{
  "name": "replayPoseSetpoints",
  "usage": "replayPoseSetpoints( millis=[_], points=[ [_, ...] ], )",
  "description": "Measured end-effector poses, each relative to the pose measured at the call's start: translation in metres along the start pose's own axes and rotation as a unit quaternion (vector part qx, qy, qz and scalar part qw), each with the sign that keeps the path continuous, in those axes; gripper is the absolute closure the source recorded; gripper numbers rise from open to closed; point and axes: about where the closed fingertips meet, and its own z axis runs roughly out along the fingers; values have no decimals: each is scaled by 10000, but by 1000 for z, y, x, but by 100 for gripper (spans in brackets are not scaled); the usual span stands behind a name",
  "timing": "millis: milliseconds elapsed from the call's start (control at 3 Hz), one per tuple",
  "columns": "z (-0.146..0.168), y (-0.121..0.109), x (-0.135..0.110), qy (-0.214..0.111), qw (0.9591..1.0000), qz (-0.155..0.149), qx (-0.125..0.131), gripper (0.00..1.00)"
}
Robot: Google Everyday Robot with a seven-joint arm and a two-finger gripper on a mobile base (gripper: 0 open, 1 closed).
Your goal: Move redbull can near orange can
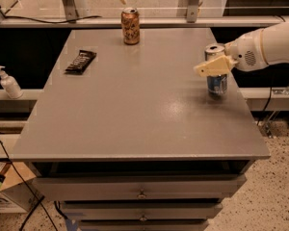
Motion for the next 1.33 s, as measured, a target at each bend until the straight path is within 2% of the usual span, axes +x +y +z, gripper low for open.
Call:
replayPoseSetpoints(
  millis=[333,667,1000,1333],
  points=[
    [-1,-7,-24,-255,9995,-174,-25,87],
    [-11,-22,-64,-624,9969,-468,101,100],
    [-11,-22,-64,-625,9969,-467,100,100],
    [3,-25,-69,-1005,9945,-302,6,100]
  ],
)
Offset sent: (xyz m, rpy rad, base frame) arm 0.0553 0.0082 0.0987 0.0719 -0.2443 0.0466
